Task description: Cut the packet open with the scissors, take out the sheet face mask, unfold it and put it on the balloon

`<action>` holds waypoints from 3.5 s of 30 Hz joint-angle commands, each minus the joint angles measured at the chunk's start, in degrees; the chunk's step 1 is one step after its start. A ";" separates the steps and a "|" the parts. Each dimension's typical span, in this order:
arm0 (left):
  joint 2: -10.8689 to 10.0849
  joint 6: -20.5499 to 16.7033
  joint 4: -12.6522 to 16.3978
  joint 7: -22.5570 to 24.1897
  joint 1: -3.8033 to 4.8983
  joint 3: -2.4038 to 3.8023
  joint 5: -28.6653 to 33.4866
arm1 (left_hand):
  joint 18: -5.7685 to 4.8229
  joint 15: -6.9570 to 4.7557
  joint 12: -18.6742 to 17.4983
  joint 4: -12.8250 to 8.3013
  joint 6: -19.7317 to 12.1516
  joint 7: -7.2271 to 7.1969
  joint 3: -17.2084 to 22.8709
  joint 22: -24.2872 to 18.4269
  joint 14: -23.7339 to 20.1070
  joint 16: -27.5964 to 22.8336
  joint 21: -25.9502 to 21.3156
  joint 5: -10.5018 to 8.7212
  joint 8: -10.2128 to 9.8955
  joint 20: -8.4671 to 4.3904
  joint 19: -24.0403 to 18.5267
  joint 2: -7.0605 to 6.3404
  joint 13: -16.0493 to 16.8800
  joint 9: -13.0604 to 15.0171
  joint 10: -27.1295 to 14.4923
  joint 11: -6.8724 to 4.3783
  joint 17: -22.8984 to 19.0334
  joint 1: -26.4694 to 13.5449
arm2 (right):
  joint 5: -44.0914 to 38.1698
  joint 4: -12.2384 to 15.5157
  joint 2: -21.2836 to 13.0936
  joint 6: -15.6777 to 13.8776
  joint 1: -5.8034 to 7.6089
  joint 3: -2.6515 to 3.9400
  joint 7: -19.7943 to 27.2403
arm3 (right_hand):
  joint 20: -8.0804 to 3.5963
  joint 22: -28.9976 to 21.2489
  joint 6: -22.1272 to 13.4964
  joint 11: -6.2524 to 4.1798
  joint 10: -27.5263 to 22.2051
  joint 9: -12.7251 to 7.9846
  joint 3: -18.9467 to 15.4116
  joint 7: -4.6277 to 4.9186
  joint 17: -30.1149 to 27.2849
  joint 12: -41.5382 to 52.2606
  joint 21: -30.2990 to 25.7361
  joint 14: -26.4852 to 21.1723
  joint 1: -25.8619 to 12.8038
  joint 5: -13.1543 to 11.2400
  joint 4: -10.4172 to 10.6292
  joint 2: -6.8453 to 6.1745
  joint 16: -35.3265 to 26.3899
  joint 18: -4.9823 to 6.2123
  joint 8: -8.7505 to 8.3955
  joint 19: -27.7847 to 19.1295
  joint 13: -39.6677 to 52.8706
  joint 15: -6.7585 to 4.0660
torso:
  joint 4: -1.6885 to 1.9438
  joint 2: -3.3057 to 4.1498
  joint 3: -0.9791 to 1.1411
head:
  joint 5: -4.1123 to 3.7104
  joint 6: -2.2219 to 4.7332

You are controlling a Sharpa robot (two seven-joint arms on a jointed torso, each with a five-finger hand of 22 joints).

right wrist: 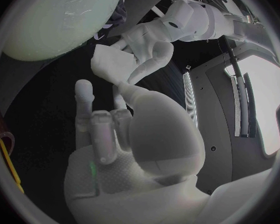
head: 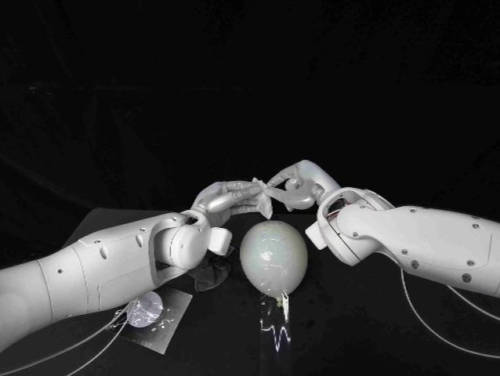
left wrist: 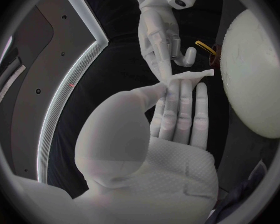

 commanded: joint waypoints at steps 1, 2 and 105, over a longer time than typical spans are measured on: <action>-0.20 -0.54 0.08 0.08 0.12 0.12 -1.17 | -0.25 -0.06 0.21 -0.52 0.44 -0.09 0.01 0.22 0.58 -0.13 0.46 0.24 0.19 -0.03 -0.42 0.32 0.11 9.28 0.32 0.05 0.03 -0.20 | 0.51 0.43 -0.54 -0.22 -0.05 -0.01 0.76 | -0.04 2.18 0.69 -0.36 3.59 1.29 0.64 -0.62 10.03 0.26 0.36 3.67 -0.77 0.32 -0.35 -0.21 0.29 0.03 0.80 0.30 10.22 -0.41 | -0.07 -0.01 0.04 | 0.08 0.03; -0.25 -0.59 0.11 -0.03 0.12 0.12 -1.35 | -0.26 -0.07 0.22 -0.58 0.46 -0.08 0.04 0.33 0.61 -0.11 0.59 0.24 0.18 -0.05 -0.46 0.32 0.14 9.35 0.34 0.05 0.03 -0.23 | 0.68 0.54 -0.67 -0.25 -0.05 -0.01 0.83 | -0.04 2.18 0.69 -0.36 3.59 1.29 0.64 -0.62 10.03 0.26 0.36 3.67 -0.77 0.32 -0.35 -0.21 0.29 0.03 0.80 0.30 10.22 -0.41 | -0.09 -0.01 0.05 | 0.10 0.01; -0.11 -2.57 1.03 -0.94 0.13 0.11 -4.63 | 1.47 -0.82 6.26 1.04 2.57 -0.94 -9.23 -0.57 -3.42 9.12 -0.46 0.12 -1.71 1.45 1.85 1.33 2.41 9.24 -0.39 -1.04 3.01 2.58 | 0.20 2.34 -2.36 1.22 -0.11 -0.03 1.74 | -0.09 1.54 -0.49 -0.20 2.10 1.77 2.59 -0.40 7.34 -3.07 -1.50 2.34 -2.80 0.32 -1.25 -0.53 -0.80 0.32 1.20 -1.27 7.38 -0.34 | -0.04 0.01 0.03 | 0.17 0.01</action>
